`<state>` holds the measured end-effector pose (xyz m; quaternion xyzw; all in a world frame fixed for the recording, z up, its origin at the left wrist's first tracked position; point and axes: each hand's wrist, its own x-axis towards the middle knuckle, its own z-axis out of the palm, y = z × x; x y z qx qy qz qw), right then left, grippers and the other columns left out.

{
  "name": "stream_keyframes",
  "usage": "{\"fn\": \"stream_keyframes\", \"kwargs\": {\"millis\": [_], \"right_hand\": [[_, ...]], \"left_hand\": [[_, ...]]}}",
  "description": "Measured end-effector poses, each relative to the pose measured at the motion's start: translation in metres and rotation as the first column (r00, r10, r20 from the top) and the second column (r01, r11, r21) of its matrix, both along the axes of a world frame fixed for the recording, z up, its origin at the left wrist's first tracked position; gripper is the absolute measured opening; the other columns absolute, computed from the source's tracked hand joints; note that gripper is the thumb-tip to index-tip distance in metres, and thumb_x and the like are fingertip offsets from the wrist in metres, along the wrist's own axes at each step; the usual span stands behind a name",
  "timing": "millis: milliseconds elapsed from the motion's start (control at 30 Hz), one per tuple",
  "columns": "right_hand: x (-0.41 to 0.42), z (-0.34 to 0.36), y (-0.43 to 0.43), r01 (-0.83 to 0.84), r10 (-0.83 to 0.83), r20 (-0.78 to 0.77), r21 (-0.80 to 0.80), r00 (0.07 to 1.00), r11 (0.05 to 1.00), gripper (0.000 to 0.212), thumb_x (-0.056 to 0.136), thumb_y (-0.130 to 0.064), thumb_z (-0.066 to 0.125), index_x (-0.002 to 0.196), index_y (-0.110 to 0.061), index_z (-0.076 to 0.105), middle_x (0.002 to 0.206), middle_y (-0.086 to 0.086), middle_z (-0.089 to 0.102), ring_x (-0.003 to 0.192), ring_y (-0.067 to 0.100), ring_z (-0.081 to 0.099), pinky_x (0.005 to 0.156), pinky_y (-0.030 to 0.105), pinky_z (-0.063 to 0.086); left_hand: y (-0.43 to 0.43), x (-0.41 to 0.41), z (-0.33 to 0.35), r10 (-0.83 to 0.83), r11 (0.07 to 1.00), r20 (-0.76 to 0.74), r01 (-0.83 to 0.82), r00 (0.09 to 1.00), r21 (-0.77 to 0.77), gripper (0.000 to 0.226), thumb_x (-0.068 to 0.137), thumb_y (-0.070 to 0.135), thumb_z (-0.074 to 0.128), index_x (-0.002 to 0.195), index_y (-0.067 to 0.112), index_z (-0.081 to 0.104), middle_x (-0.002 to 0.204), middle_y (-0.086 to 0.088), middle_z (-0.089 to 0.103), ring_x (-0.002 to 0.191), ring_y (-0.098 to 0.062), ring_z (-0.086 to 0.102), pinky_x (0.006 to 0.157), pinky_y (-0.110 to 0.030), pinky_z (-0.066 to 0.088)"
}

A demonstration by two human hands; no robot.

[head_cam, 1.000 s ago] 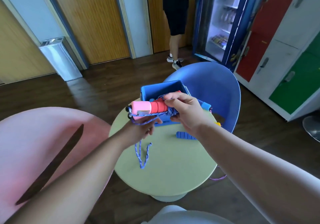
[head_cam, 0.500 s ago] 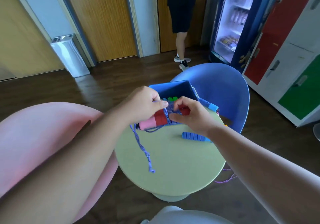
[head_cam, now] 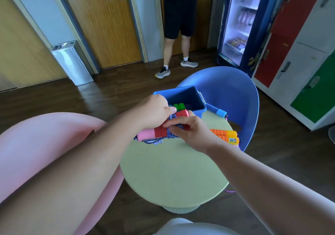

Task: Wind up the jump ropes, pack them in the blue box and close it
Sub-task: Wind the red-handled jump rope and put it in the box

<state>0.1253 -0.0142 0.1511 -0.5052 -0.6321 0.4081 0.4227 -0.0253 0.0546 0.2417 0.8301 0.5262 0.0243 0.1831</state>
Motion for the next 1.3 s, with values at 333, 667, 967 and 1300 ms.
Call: {"fn": "stream_keyframes", "kwargs": {"millis": [333, 667, 967, 1300], "right_hand": [[0.008, -0.006, 0.008, 0.237, -0.238, 0.066, 0.029, 0.969, 0.971, 0.020, 0.074, -0.026, 0.088, 0.082, -0.041, 0.079, 0.110, 0.005, 0.051, 0.097, 0.007, 0.055, 0.081, 0.011, 0.045], [0.023, -0.006, -0.001, 0.135, -0.136, 0.061, 0.021, 0.989, 0.991, 0.016, 0.077, -0.025, 0.087, 0.084, -0.038, 0.080, 0.110, 0.010, 0.060, 0.101, 0.019, 0.061, 0.088, 0.026, 0.053], [0.025, 0.016, -0.015, 0.060, -0.120, -0.411, -0.157, 0.904, 0.986, 0.017, 0.084, -0.003, 0.078, 0.078, -0.018, 0.078, 0.067, 0.001, 0.054, 0.061, 0.018, 0.036, 0.054, 0.027, 0.025], [0.014, 0.008, 0.011, 0.372, -0.377, -0.398, -0.093, 0.836, 0.923, 0.010, 0.086, -0.008, 0.077, 0.082, -0.016, 0.077, 0.082, -0.006, 0.070, 0.071, 0.004, 0.062, 0.061, 0.014, 0.047]], "left_hand": [[0.010, 0.000, 0.017, 0.050, 0.961, -0.082, -0.070, 0.995, -0.266, 0.033, 0.102, 0.038, 0.059, 0.084, 0.017, 0.077, 0.073, -0.011, 0.061, 0.061, -0.027, 0.043, 0.057, -0.028, 0.035], [0.029, -0.019, 0.017, -0.087, 0.992, -0.007, 0.086, 0.996, -0.088, 0.024, 0.093, 0.038, 0.074, 0.076, 0.021, 0.077, 0.067, 0.004, 0.068, 0.059, -0.014, 0.055, 0.058, -0.028, 0.041], [0.035, -0.046, -0.047, 0.222, 0.909, 0.572, 0.046, 0.790, -0.415, 0.020, 0.079, 0.039, 0.085, 0.085, 0.020, 0.083, 0.075, -0.001, 0.074, 0.067, -0.018, 0.057, 0.061, -0.025, 0.042], [-0.042, -0.003, -0.091, 0.359, 0.801, 0.585, 0.082, 0.727, -0.593, 0.026, 0.108, 0.028, 0.051, 0.114, 0.013, 0.072, 0.069, -0.003, 0.061, 0.049, -0.019, 0.043, 0.050, -0.026, 0.040]]}}
